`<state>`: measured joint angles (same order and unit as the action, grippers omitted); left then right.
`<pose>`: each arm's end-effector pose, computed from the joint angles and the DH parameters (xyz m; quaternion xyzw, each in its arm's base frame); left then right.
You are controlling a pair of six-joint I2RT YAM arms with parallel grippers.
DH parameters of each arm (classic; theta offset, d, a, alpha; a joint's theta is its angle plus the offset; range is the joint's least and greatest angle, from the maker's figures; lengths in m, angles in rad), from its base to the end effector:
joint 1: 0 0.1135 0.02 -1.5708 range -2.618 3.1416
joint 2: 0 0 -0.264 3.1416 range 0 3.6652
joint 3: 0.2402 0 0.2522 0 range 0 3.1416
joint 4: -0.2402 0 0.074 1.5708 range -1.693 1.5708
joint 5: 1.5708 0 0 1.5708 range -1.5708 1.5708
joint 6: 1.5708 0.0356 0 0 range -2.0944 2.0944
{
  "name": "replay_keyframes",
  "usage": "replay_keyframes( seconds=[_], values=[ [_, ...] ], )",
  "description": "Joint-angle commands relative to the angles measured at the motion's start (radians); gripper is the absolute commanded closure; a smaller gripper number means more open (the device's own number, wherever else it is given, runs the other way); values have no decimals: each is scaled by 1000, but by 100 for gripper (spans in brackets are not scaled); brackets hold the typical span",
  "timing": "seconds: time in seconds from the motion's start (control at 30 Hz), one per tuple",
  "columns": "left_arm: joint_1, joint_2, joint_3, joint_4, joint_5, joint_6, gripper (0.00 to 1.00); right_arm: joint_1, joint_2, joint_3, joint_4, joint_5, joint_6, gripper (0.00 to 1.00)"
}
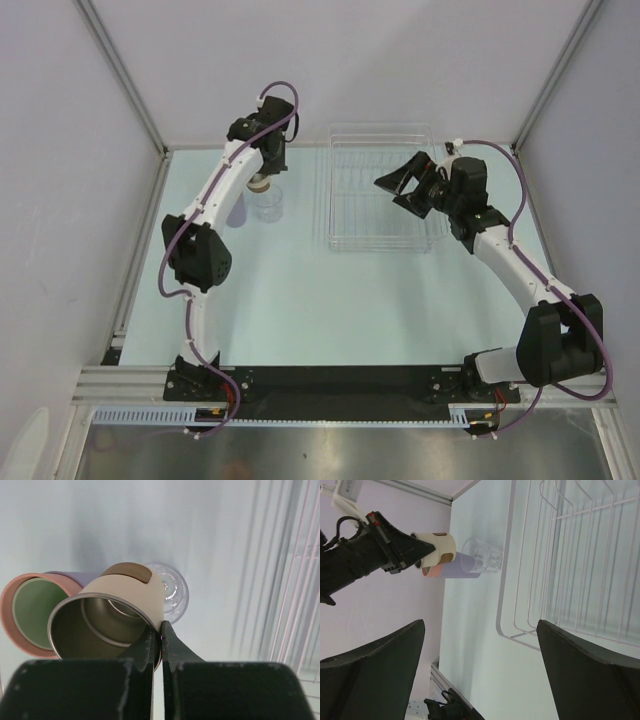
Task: Unload the cups from the dish rack
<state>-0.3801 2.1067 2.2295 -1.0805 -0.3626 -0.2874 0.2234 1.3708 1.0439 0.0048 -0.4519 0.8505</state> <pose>0.4247 -0.1561 0.3423 -0.0109 0.9393 0.0652 0.3368 0.3080 0.0859 0.3168 0.1193 0.7926 0.4476 0.3966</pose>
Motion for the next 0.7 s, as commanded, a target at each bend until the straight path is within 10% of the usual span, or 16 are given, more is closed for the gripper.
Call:
replay_keyframes(
  seconds=[0.0, 0.67],
  values=[
    [-3, 38, 42, -6, -4, 13, 100, 7, -7, -16, 3, 10, -24, 0],
    [-2, 136, 62, 1, 83, -4, 100, 4, -6, -45, 6, 24, -36, 0]
  ],
)
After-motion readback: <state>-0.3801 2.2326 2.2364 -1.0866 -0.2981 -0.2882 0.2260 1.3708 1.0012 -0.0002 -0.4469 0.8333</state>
